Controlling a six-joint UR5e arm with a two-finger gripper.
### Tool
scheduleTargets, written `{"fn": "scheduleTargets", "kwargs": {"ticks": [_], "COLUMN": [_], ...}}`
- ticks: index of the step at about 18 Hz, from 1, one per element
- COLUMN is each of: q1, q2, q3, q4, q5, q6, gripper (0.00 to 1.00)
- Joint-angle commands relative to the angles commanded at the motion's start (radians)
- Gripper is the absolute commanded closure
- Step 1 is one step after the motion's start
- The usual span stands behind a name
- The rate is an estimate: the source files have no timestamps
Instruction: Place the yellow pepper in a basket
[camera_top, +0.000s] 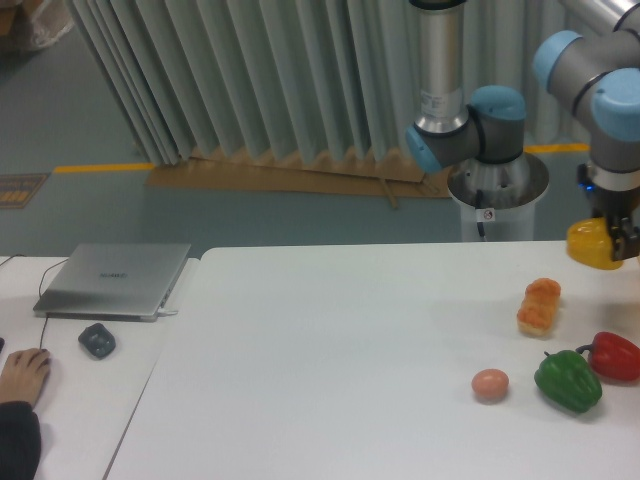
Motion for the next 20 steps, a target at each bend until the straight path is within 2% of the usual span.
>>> {"fn": "scheduleTargets", "kwargs": {"ticks": [5, 10, 14, 17, 20], "q1": [0.086, 0.098, 0.095, 0.095, 0.100], "q2": [-0.015, -0.078, -0.123, -0.166, -0.179], "q3": [0.024, 0.069, 0.089, 0.097, 0.097], "q4": [0.011, 0.031, 0.098, 0.221, 0.241], "q5": [-0.003, -0.006, -0.012, -0.029, -0.032], "q6": [0.104, 0.120, 0.111, 0.106, 0.102], "gripper": [0.50, 0.50, 0.50, 0.50, 0.50]}}
